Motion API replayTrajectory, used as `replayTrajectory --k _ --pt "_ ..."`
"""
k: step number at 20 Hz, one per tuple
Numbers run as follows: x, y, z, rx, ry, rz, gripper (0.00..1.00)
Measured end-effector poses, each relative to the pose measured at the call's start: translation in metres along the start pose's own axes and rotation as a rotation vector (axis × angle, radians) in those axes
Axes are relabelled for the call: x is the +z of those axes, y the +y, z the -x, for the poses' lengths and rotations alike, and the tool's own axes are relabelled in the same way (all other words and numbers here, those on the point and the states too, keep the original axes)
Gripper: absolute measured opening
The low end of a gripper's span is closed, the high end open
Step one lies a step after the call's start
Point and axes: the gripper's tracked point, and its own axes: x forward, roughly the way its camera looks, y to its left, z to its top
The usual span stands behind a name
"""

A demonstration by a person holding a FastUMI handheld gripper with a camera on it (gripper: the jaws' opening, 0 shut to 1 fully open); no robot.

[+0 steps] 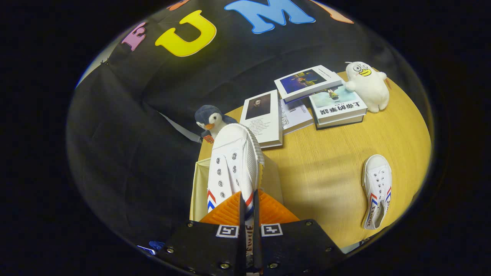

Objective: Open the storage box then place both shoes into the box .Put the left shoe in first, then the right shoe, with the right side of both shoes facing outward in a uniform manner.

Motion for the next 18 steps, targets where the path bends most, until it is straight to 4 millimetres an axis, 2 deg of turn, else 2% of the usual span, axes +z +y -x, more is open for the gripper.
replayTrajectory --k 8,11,14,18 --pt "-0.021 0.036 -0.038 -0.017 0.027 0.06 0.07" --pt "-0.036 0.048 -0.055 -0.029 0.052 0.087 0.07" --pt "-0.045 0.054 -0.07 -0.048 0.061 0.097 0.07" --pt "-0.057 0.052 -0.087 -0.094 0.077 0.114 0.07"
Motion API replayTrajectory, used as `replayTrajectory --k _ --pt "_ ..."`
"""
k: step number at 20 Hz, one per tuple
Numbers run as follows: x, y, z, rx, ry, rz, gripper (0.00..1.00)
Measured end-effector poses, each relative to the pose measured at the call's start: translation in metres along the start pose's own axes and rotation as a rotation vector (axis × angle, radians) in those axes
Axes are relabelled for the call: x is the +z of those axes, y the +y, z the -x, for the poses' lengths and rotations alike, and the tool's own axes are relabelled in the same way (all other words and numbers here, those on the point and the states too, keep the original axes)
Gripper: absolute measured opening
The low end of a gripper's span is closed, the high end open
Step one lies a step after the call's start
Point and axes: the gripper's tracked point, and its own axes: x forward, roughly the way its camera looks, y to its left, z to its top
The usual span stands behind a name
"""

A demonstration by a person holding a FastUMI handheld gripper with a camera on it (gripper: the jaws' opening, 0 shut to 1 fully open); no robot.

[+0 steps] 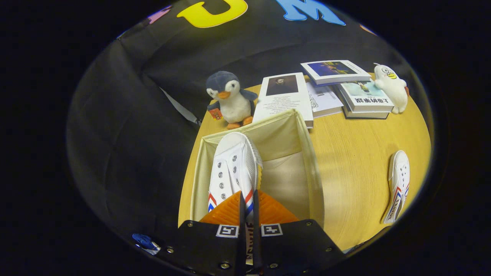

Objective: Open the storage box then place both shoes into the box .Put the left shoe in first, then the right shoe, with the right side of both shoes facing outward in a uniform manner.

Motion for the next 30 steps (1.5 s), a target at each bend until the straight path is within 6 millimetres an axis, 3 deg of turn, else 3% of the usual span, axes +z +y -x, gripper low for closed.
replayTrajectory --k 9,13,15,16,19,20,26,30 --pt "-0.025 0.016 -0.039 -0.007 0.046 -0.06 0.07" --pt "-0.03 0.017 -0.045 -0.004 0.048 -0.054 0.07" --pt "-0.023 0.037 -0.041 0.09 0.024 -0.067 0.17" --pt "-0.018 0.044 -0.037 0.124 0.005 -0.064 0.36" --pt "-0.012 0.04 -0.022 0.13 -0.028 0.011 0.72" --pt "-0.009 0.039 -0.016 0.138 -0.048 0.045 0.97" --pt "0.014 0.012 0.03 0.168 -0.158 0.066 0.98" --pt "0.032 -0.018 0.061 0.159 -0.221 0.06 0.98"
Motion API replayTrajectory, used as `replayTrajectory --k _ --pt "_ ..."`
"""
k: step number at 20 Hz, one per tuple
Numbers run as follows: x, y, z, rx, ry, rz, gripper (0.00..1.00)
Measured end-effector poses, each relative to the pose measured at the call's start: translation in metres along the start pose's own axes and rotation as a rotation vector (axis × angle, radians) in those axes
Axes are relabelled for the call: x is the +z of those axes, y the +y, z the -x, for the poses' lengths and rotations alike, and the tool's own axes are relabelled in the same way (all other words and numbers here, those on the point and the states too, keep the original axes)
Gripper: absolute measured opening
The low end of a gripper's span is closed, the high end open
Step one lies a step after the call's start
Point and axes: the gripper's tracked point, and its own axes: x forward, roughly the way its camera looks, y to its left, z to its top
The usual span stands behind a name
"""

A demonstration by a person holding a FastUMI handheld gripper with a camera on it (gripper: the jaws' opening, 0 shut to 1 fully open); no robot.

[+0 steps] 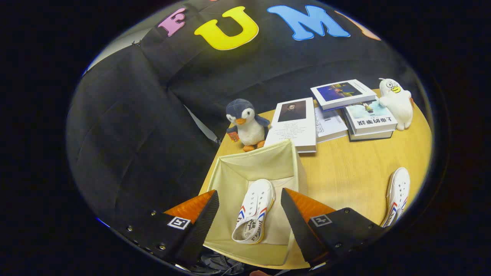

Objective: Open the storage box then place both shoes into the box .Put the left shoe in first, then the right shoe, with the right side of both shoes facing outward in a uniform manner.

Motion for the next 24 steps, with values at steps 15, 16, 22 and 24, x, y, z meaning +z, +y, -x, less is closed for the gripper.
replayTrajectory --k 15,16,22,24 --pt "0.0 -0.172 0.079 -0.267 -0.036 0.013 0.98" --pt "-0.002 -0.186 0.084 -0.291 -0.032 0.015 0.98" --pt "-0.019 -0.25 0.102 -0.367 0.004 -0.049 0.98" --pt "-0.027 -0.269 0.107 -0.392 0.026 -0.07 0.98"
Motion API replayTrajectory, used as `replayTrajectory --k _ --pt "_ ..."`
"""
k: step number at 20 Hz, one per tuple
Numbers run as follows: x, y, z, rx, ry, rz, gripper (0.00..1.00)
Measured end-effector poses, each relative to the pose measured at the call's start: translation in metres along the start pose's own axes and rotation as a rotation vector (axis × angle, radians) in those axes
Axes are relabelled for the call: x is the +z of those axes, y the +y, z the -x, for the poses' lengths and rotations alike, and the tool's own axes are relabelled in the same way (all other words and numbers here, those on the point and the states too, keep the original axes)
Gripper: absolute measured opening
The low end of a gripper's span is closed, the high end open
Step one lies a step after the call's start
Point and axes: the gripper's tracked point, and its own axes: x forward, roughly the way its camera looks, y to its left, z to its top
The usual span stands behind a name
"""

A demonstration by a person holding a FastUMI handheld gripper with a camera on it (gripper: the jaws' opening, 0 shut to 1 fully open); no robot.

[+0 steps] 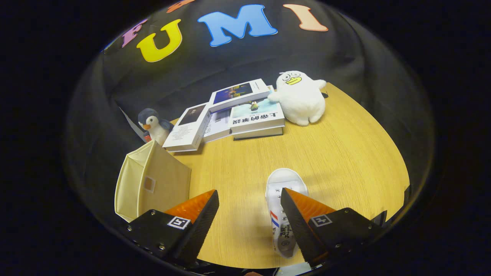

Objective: Open the storage box then place both shoes into the box .Put the left shoe in first, then the right shoe, with the right side of both shoes facing outward in a uniform manner.

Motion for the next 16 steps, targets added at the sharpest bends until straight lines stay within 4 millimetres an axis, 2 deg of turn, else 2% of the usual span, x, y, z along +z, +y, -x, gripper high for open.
replayTrajectory --k 3,8,13,16 --pt "-0.013 -0.024 -0.006 -0.028 0.039 -0.017 0.98" --pt "-0.032 -0.052 -0.012 -0.067 0.093 -0.032 0.98" --pt "-0.052 -0.088 -0.019 -0.162 0.151 0.016 0.98" --pt "-0.068 -0.1 -0.024 -0.198 0.217 0.021 0.98"
